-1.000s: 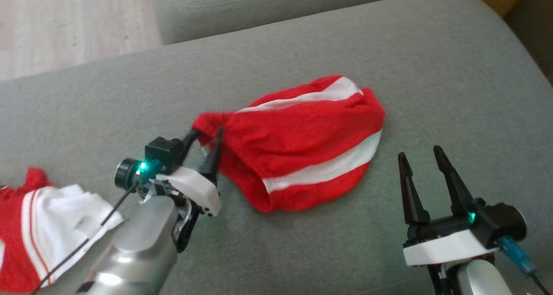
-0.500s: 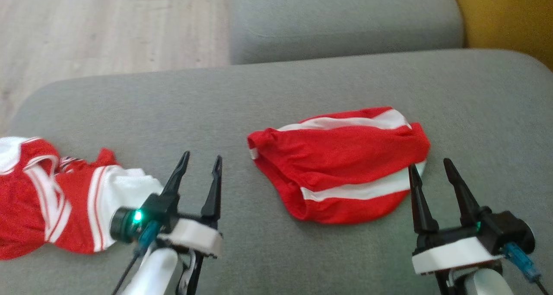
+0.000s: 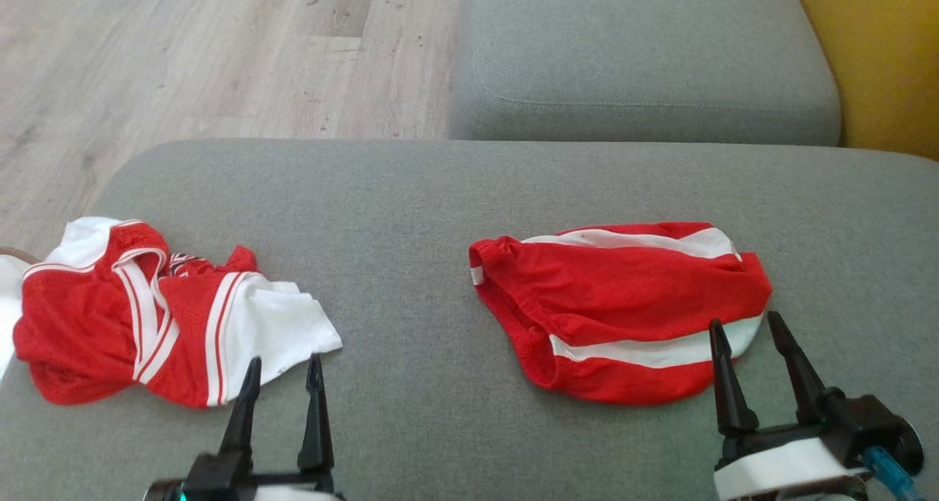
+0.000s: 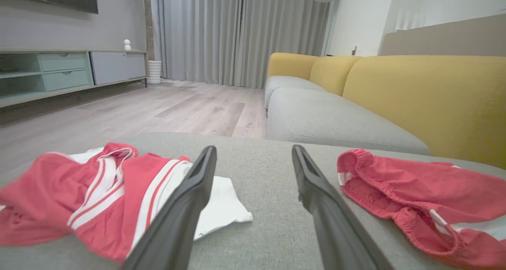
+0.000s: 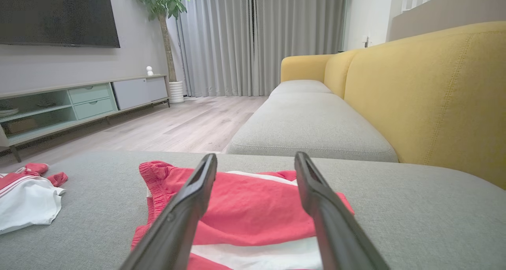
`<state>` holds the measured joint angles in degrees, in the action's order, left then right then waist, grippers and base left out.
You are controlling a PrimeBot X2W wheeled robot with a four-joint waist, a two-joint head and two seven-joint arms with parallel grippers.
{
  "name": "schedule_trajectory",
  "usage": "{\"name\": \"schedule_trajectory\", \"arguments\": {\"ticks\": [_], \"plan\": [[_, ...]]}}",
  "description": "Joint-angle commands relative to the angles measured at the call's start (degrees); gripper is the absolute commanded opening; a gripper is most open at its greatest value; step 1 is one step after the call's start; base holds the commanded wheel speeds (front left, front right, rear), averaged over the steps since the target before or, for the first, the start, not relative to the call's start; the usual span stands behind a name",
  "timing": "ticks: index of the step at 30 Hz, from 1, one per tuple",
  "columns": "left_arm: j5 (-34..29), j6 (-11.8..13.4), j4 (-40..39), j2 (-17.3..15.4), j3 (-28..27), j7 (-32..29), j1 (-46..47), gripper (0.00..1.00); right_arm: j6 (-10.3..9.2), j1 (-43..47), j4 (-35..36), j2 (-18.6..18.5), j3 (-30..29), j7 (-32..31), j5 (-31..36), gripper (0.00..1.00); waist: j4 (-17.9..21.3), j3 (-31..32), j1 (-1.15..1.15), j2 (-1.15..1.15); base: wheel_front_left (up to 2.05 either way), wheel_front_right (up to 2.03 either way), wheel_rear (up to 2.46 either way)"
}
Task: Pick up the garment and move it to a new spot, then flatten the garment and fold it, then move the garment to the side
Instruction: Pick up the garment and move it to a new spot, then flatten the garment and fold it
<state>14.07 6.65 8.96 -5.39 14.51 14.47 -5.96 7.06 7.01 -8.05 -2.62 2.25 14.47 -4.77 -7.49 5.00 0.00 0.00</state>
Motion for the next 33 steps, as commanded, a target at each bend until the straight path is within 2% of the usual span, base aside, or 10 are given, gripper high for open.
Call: {"name": "schedule_trajectory", "arguments": {"ticks": [1,6,14,33], "plan": [[-0.72,-0.10,-2.66,0.41,-2.56,0.52,1.75,1.00,0.43,-1.45,1.79,-0.26,1.04,0.52,0.54,1.00,-0.19,0.05,0.00,0.00,0.00,0.00,0.00],[-4.04,-1.15,-5.28,1.46,-4.77,0.52,-1.27,1.00,0.43,-0.90,1.30,-0.26,1.29,0.52,0.41,1.00,-0.41,0.13,0.00,0.00,0.00,0.00,0.00],[-8.69,-3.43,-3.82,1.96,-4.03,0.52,-1.90,1.00,0.43,-0.33,-0.79,-0.26,1.02,0.52,-0.30,1.00,-0.21,0.41,0.00,0.00,0.00,0.00,0.00],[-11.19,-2.97,-2.28,2.33,-4.73,0.52,-1.24,1.00,0.43,-0.95,-2.52,-0.26,-1.06,0.52,-2.14,1.00,1.13,-0.10,0.00,0.00,0.00,0.00,0.00]]}}
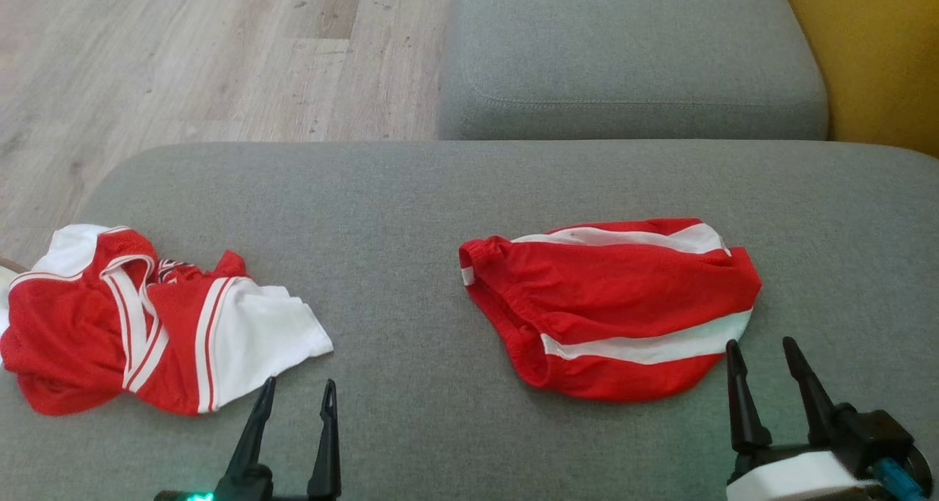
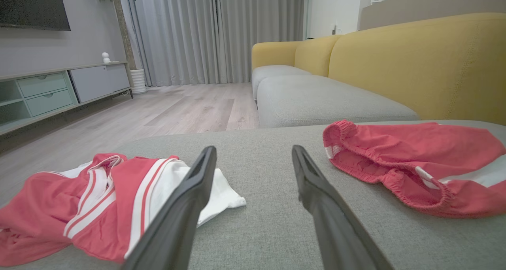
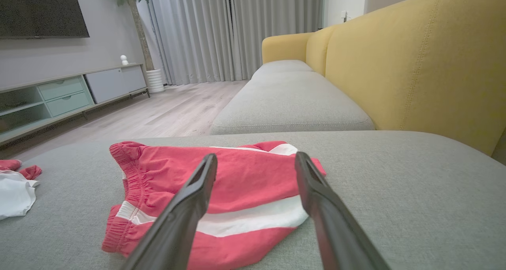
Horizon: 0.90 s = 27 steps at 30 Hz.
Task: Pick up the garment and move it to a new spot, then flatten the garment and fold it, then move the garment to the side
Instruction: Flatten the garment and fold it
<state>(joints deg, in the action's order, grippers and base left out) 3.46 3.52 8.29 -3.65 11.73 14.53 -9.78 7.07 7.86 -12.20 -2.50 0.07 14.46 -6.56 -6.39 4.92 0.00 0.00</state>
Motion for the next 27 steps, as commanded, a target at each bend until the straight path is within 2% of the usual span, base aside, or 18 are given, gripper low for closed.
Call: {"name": "schedule_trajectory", "arguments": {"ticks": [1,27], "plan": [[-0.58,0.19,-1.55,0.60,-1.99,0.47,2.58,1.00,0.42,-1.89,1.72,-0.38,0.84,0.54,-0.33,1.00,0.10,-0.04,0.00,0.00,0.00,0.00,0.00],[-0.15,0.63,0.58,0.74,-2.21,0.47,3.17,1.00,0.42,-2.41,0.61,-0.38,2.40,0.54,-1.02,1.00,0.40,0.14,0.00,0.00,0.00,0.00,0.00]]}}
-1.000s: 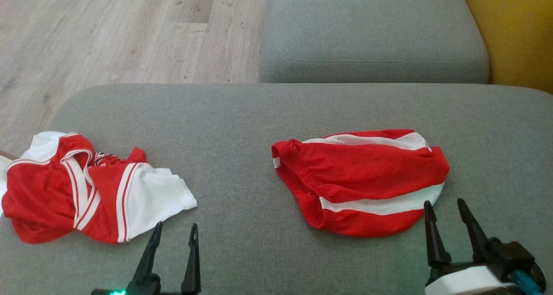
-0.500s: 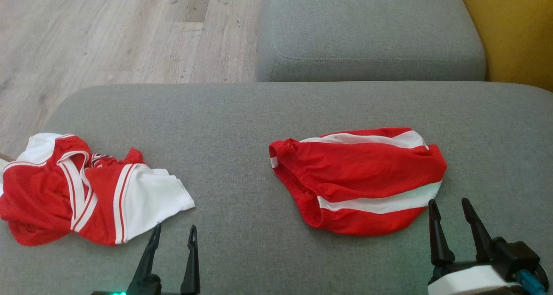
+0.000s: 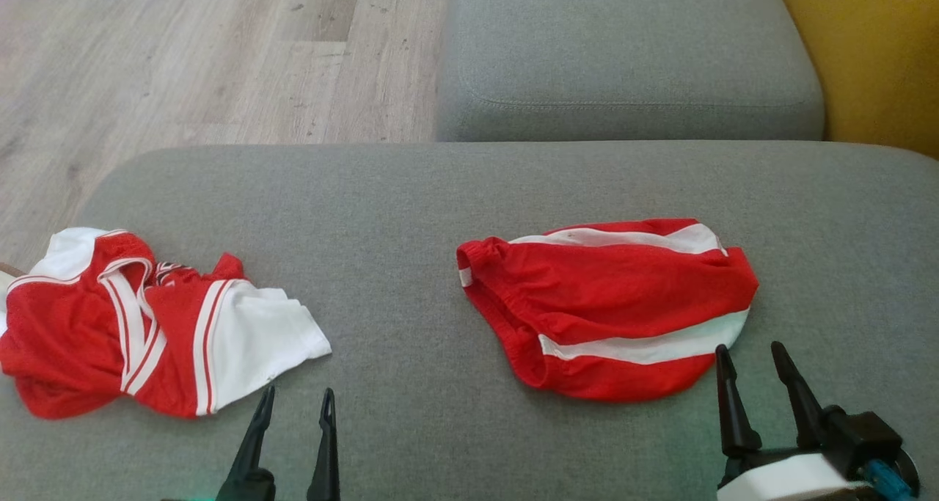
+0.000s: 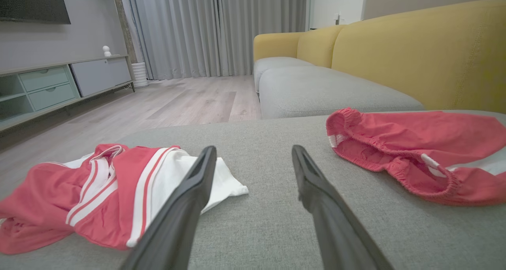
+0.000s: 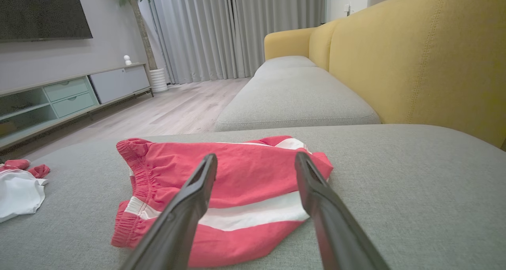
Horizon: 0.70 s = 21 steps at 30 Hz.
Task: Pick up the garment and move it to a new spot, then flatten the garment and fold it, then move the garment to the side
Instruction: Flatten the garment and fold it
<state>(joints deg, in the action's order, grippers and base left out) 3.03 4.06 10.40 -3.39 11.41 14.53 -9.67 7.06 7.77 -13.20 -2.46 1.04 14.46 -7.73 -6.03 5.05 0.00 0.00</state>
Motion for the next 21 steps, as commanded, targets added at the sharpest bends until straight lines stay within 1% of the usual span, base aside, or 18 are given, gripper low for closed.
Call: {"name": "schedule_trajectory", "arguments": {"ticks": [1,5,6,8,10,12,13,14,15,17,18,21], "plan": [[0.50,-0.07,-1.31,0.48,-1.83,0.47,3.02,1.00,0.43,-2.39,1.70,-0.42,1.54,0.54,0.22,1.00,0.12,0.03,0.00,0.00,0.00,0.00,0.00],[2.37,-1.30,0.04,0.49,-1.49,0.47,3.10,1.00,0.43,-2.61,1.85,-0.42,2.05,0.54,0.12,1.00,0.68,-0.11,0.00,0.00,0.00,0.00,0.00],[3.34,-2.09,1.17,0.50,-0.89,0.47,3.48,1.00,0.43,-2.75,2.06,-0.42,2.28,0.54,0.18,1.00,1.16,-0.40,0.00,0.00,0.00,0.00,0.00],[4.71,-2.74,2.43,0.50,0.01,0.47,4.20,1.00,0.43,-2.93,2.33,-0.42,2.34,0.54,0.27,1.00,1.67,-0.85,0.00,0.00,0.00,0.00,0.00],[6.93,-3.91,4.84,0.50,1.61,0.47,5.32,1.00,0.43,-3.07,2.63,-0.42,2.55,0.54,0.36,1.00,2.18,-1.32,0.00,0.00,0.00,0.00,0.00],[9.58,-4.55,7.27,0.50,3.20,0.47,7.38,1.00,0.43,-3.18,2.78,-0.42,2.94,0.54,0.51,1.00,2.72,-1.76,0.00,0.00,0.00,0.00,0.00],[9.58,-4.55,7.27,0.50,3.20,0.47,7.38,1.00,0.43,-3.18,2.78,-0.42,2.94,0.54,0.51,1.00,2.72,-1.76,0.00,0.00,0.00,0.00,0.00],[10.78,-5.02,8.80,0.50,4.34,0.43,8.57,1.00,0.43,-3.26,2.85,-0.42,3.16,0.54,0.59,1.00,3.00,-2.00,0.00,0.00,0.00,0.00,0.00],[12.08,-5.39,10.04,0.50,5.43,0.24,9.98,1.00,0.43,-3.35,2.93,-0.42,3.32,0.54,0.67,1.00,3.27,-2.25,0.00,0.00,0.00,0.00,0.00],[16.99,-7.64,12.14,0.50,8.63,-2.47,12.62,1.00,0.43,-3.66,3.03,-0.42,3.44,0.54,0.88,1.00,3.90,-2.81,0.00,0.00,0.00,0.00,0.00],[18.55,-8.35,12.78,0.50,10.21,-3.64,14.19,1.00,0.43,-3.83,3.12,-0.42,3.56,0.54,0.95,1.00,4.25,-3.12,0.00,0.00,0.00,0.00,0.00],[24.61,-9.76,13.88,0.51,14.17,-7.16,18.13,1.00,0.43,-4.31,3.53,-0.42,4.18,0.54,1.24,1.00,5.57,-3.93,0.00,0.00,0.00,0.00,0.00]]}}
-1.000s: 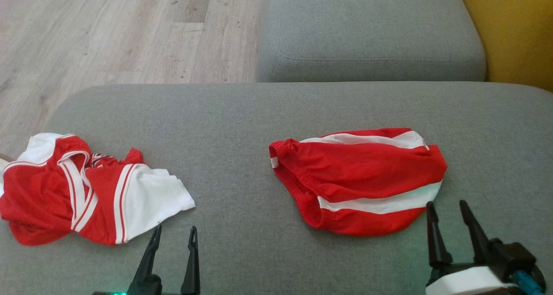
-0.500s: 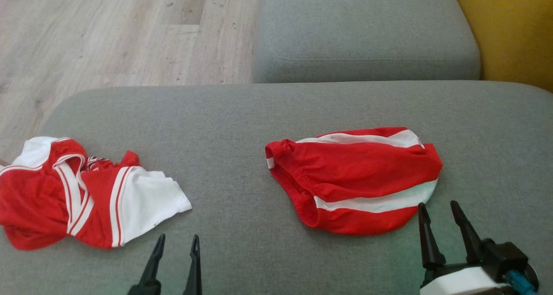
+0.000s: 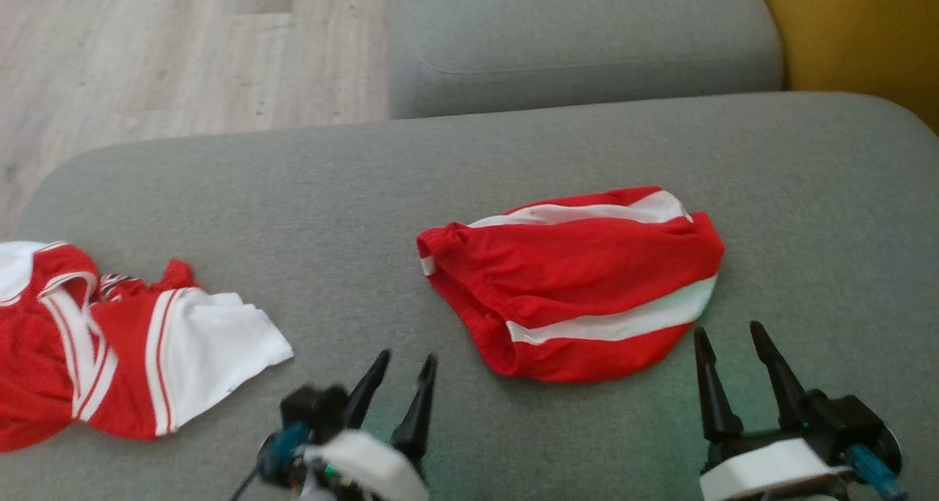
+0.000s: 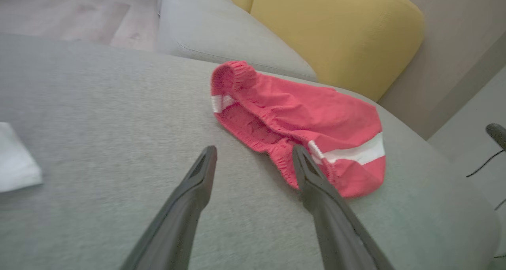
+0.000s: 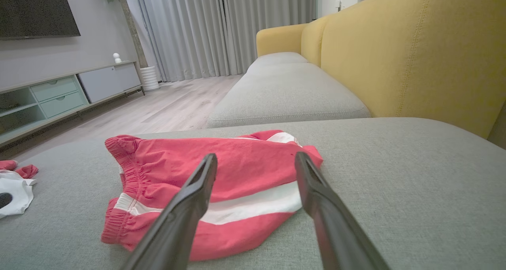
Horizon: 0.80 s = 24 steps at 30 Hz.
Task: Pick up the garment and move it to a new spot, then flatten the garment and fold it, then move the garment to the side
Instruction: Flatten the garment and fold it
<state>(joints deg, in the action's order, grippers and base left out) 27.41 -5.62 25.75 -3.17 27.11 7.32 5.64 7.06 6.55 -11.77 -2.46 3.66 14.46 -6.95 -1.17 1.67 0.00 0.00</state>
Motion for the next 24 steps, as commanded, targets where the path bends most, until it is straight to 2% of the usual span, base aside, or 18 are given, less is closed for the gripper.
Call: {"name": "schedule_trajectory", "arguments": {"ticks": [1,9,18,24], "plan": [[2.12,-0.36,-1.24,0.29,-0.34,-1.07,3.96,1.00,0.43,-3.18,2.23,-0.42,1.92,0.54,0.57,1.00,1.19,-0.80,0.00,0.00,0.00,0.00,0.00],[18.05,-1.42,-0.08,0.29,6.60,-11.43,10.26,1.00,0.43,-4.07,2.91,-0.42,3.72,0.54,0.86,1.00,5.43,-3.21,0.00,0.00,0.00,0.00,0.00],[23.25,-1.53,4.37,0.29,7.90,-13.28,14.69,1.00,0.43,-5.14,3.38,-0.42,4.48,0.54,0.64,1.00,9.07,-5.13,0.00,0.00,0.00,0.00,0.00],[25.44,-1.68,5.66,0.29,9.18,-13.12,16.08,1.00,0.43,-5.08,3.49,-0.42,4.22,0.54,0.77,1.00,10.16,-5.46,0.00,0.00,0.00,0.00,0.00]]}}
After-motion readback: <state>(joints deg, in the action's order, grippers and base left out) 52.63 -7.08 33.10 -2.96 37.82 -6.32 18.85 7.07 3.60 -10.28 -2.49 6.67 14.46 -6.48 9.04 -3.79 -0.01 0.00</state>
